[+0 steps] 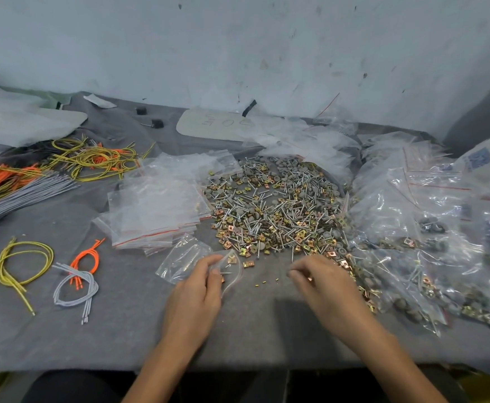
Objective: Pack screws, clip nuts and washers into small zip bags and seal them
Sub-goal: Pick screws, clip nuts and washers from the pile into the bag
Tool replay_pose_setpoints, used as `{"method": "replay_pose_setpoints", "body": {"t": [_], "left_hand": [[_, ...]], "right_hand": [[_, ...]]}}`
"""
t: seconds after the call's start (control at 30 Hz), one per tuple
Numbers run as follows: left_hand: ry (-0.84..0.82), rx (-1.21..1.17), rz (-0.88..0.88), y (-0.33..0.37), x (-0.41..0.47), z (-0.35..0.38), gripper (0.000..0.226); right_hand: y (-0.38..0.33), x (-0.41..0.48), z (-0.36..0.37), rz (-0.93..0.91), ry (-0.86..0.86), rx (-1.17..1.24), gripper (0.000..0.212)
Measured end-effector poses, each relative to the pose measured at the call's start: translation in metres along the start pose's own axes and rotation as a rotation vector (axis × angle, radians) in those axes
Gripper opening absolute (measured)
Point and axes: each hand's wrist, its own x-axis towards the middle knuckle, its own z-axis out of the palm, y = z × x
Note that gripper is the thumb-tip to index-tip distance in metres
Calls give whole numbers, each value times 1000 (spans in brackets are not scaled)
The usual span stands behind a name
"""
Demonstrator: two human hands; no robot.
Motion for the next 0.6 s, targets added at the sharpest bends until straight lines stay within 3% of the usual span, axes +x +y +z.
{"method": "replay_pose_setpoints", "body": {"t": [0.17, 0.33, 0.6], "left_hand": [[2, -8, -20, 2, 0, -2, 27], [30, -62, -36, 2, 0, -2, 28], [40, -70, -18, -1, 1, 1, 25]], "right_hand": [[-62, 13, 42, -138, 57, 279, 2], [-70, 29, 59, -220, 20, 178, 17], [-7, 77, 16, -2, 34, 60, 6]]}}
